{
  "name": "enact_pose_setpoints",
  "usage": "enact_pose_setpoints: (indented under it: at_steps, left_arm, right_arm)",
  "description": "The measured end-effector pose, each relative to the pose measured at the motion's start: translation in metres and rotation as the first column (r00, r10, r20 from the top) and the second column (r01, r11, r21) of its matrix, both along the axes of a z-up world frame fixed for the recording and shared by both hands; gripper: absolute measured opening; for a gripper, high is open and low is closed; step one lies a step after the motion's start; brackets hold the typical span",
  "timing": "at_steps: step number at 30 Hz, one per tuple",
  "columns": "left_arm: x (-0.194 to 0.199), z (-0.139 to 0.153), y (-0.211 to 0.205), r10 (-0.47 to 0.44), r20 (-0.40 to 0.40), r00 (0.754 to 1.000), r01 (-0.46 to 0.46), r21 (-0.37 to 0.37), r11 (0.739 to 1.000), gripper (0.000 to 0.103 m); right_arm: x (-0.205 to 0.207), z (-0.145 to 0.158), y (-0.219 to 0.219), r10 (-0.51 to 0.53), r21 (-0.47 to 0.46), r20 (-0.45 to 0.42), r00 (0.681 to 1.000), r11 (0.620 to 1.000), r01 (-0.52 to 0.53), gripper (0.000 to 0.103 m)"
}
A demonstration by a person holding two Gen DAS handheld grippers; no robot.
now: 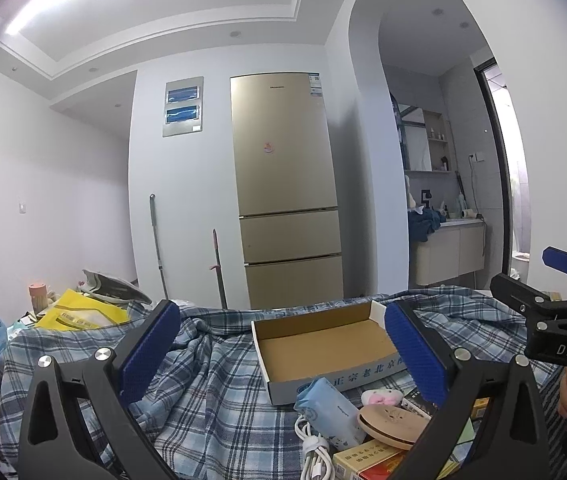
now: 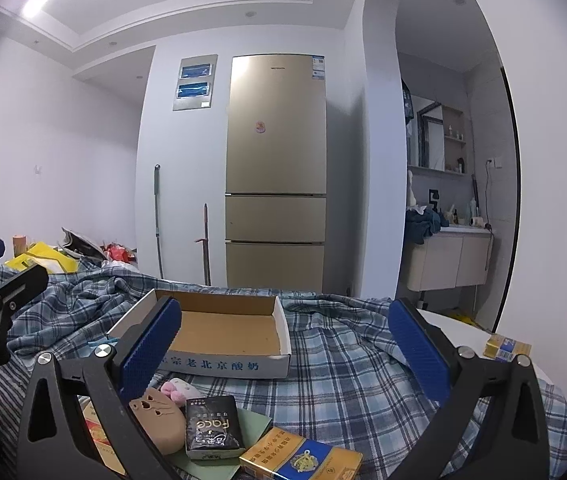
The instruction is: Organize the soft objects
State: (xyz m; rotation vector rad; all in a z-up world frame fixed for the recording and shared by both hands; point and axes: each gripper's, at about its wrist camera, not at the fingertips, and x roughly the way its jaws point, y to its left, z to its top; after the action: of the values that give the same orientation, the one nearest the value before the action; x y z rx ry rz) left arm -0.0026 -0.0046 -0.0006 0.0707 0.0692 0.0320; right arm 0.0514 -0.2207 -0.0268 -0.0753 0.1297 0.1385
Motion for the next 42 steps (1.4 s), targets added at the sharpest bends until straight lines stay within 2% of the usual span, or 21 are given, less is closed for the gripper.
enact_pose_setpoints:
  at_steps: [12, 21, 29, 34, 37, 42]
  left_arm:
    - [0.005, -0.002, 0.007, 0.006, -0.028, 1.000, -0.007, -0.036, 0.999, 0.103]
    - [0.007, -0.003, 0.008, -0.004, -0.032, 0.999, 0.002, -0.038, 0.999, 0.103]
    - [0.008, -0.003, 0.010, -0.014, -0.036, 0.999, 0.013, -0.048, 0.999, 0.103]
    - [0.008, -0.003, 0.011, -0.014, -0.036, 0.999, 0.013, -0.047, 0.999, 0.103]
    - [0.008, -0.003, 0.011, -0.017, -0.038, 0.999, 0.015, -0.049, 0.999, 0.103]
    - [0.007, -0.005, 0.010, -0.032, -0.036, 0.999, 0.030, -0.046, 0.998, 0.103]
  right_arm:
    - [0.010, -0.004, -0.002, -0.001, 0.008, -0.054, 0.999, 1.000, 0.002, 0.103]
    - [0.006, -0.004, 0.006, -0.003, -0.031, -0.032, 0.999, 1.000, 0.002, 0.103]
    - [0.009, -0.004, 0.006, -0.010, -0.030, -0.053, 0.999, 1.000, 0.008, 0.103]
    - [0.009, -0.004, 0.002, -0.043, -0.014, -0.047, 0.998, 0.999, 0.042, 0.103]
    - [0.009, -0.003, -0.004, -0.032, 0.016, -0.043, 0.999, 0.999, 0.033, 0.103]
    - [0.007, -0.003, -0.003, -0.027, 0.016, -0.037, 0.999, 0.999, 0.028, 0.103]
